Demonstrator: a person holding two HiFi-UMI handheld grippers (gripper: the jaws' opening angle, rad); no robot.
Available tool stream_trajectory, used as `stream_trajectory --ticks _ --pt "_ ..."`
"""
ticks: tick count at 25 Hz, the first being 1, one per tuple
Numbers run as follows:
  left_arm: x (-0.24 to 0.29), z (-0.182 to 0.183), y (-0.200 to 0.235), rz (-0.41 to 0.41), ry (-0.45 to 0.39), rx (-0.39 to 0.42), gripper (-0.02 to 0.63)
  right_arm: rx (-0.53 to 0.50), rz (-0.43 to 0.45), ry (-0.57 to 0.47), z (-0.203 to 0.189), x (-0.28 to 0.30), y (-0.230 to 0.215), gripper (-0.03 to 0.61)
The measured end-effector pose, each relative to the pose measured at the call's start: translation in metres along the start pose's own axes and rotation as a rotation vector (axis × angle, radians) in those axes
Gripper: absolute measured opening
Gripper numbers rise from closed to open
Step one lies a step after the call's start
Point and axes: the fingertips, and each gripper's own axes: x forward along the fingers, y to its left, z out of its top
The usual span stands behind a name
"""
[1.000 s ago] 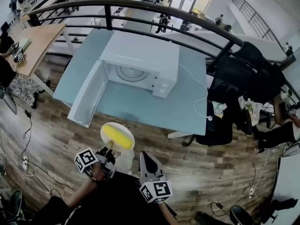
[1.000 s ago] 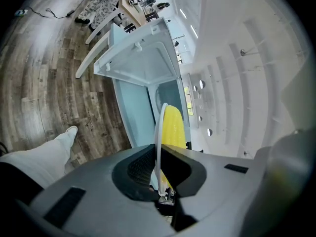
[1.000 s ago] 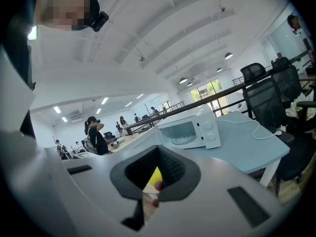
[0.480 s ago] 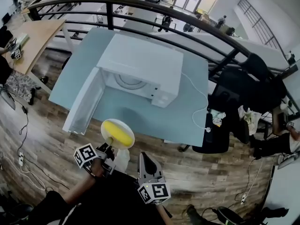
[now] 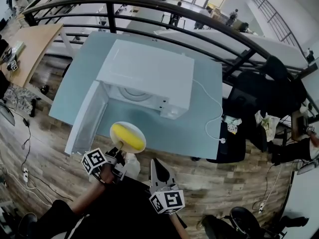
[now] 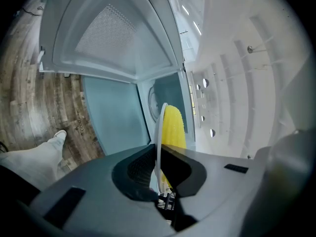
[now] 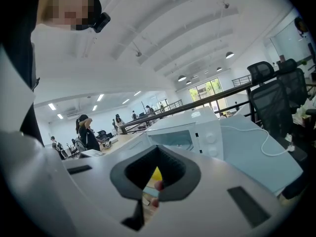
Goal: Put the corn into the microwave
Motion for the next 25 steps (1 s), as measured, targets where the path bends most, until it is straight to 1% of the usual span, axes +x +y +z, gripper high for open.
stream_trajectory --ticks 4,8,13,18,25 --pt "0.015 0.015 -0.004 -0.005 -0.014 -0.014 0.020 -0.026 0.012 -0.005 0.011 0.020 -0.002 0.008" --pt "0.031 0.030 -0.007 -0.015 -0.026 -0.016 0.021 -0.031 0.018 -0.005 0.016 0.040 -0.007 0.008" --pt "0.039 0.043 -0.007 -0.005 -0.042 -0.015 0.021 -0.042 0.043 -0.002 0.020 0.058 -0.002 0.008" --pt "0.046 0.051 -0.008 -0.009 -0.055 0.002 0.021 -0.049 0.067 0.005 0.022 0.070 0.002 0.008" --pt "0.051 0.058 -0.001 0.001 -0.071 -0.015 0.021 -0.043 0.097 0.032 0.019 0.085 0.006 0.008"
